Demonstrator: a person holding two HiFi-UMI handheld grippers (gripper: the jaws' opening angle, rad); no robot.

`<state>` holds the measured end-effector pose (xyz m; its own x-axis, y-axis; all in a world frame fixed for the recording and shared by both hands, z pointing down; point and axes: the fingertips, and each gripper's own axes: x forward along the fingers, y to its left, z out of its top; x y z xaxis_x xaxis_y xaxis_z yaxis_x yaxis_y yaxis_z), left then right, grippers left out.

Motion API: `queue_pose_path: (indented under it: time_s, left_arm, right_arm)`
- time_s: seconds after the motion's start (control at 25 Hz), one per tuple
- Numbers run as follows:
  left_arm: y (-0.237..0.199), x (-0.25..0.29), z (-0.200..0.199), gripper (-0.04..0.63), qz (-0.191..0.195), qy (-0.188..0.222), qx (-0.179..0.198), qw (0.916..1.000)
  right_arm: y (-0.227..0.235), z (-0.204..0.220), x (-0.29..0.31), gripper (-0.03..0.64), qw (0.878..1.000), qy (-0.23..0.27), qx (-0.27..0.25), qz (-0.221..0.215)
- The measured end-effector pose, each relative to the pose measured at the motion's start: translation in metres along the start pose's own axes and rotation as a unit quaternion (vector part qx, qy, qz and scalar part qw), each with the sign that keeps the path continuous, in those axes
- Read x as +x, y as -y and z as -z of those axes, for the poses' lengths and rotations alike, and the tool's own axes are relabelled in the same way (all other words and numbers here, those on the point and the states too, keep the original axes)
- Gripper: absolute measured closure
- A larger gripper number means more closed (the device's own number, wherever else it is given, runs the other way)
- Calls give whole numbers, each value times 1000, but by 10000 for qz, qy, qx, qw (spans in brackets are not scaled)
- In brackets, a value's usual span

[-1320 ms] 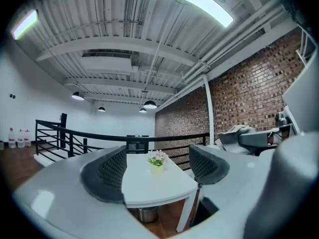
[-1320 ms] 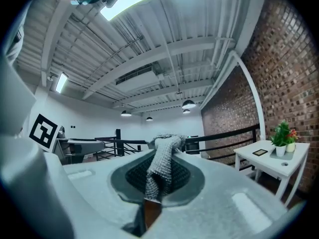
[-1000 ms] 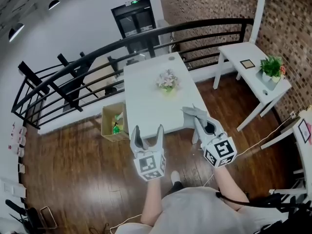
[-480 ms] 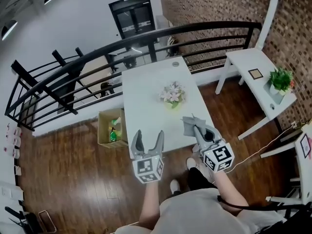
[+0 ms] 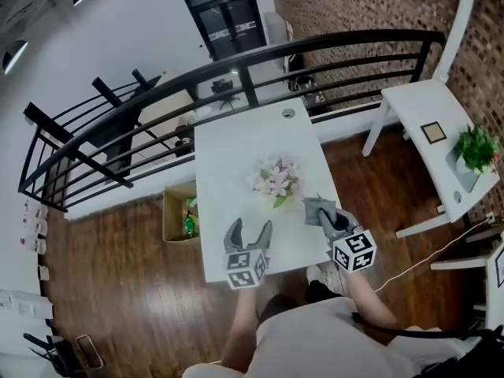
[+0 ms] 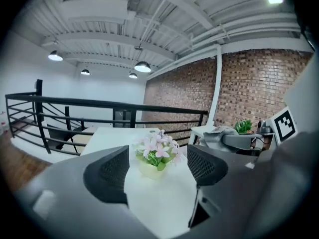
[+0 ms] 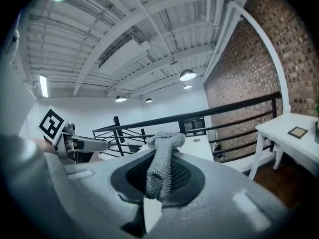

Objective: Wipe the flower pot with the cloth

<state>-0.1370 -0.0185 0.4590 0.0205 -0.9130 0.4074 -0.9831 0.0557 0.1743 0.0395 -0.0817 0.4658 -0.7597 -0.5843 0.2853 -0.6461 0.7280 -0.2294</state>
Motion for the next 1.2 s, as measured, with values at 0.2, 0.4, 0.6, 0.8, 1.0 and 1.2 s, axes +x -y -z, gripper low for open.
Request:
queue_pose_path:
  time_s: [0.2, 0.4, 0.6, 0.8, 1.0, 1.2]
  left_arm:
    - [-8, 59, 28, 209, 43, -636, -116, 9979]
    - [-42, 112, 70, 209, 130, -1361, -253, 9903]
    - [-67, 163, 91, 210, 512, -1933, -434, 9788]
    - [-62, 202, 99, 204, 1137, -2207, -653, 9665]
    - [-58, 219, 106, 272, 1504, -2437, -846, 9544]
    - [-57, 220, 107, 367, 1509, -2338, -979, 9555]
  right_arm:
    - [13, 43, 32, 611, 9978, -510, 225, -354]
    - [20, 95, 64, 611, 9947, -912, 357, -325]
    - [42, 133, 97, 611, 9899, -1316, 530, 49]
    - [45, 145, 140, 611, 9859, -1632, 286, 247]
    - [48, 142, 176, 611, 9856, -1637, 42, 425]
    - [36, 138, 202, 611, 9878, -1520, -174, 278]
